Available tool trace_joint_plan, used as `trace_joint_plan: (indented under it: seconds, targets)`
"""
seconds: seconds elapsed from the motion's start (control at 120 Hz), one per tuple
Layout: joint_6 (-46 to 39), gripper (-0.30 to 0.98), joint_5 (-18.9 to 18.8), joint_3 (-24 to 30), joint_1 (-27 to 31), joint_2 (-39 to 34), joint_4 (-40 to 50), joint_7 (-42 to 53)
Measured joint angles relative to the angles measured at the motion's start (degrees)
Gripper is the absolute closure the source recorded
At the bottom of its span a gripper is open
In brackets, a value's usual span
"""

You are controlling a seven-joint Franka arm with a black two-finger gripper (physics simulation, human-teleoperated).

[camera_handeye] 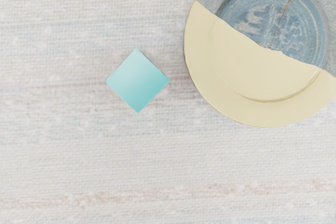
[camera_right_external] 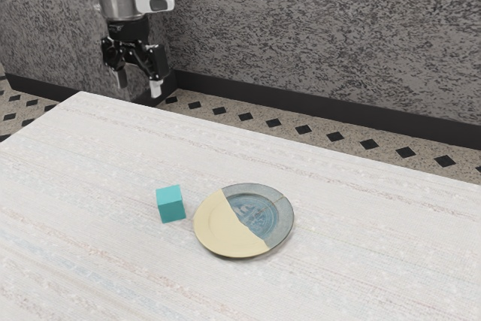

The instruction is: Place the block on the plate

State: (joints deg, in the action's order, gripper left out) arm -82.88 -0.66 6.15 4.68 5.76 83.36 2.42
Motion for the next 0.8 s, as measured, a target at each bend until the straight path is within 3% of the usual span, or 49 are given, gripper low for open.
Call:
trace_joint_plan:
  seconds: [0.242,0.8]
  targets:
    - [-4.68,0.00,1.19,-1.37,-0.52,2.95,-0.40,-2.68]
    - [-12.91,0.00,7.29,-7.31,0.24,21.70,-2.63,-20.97]
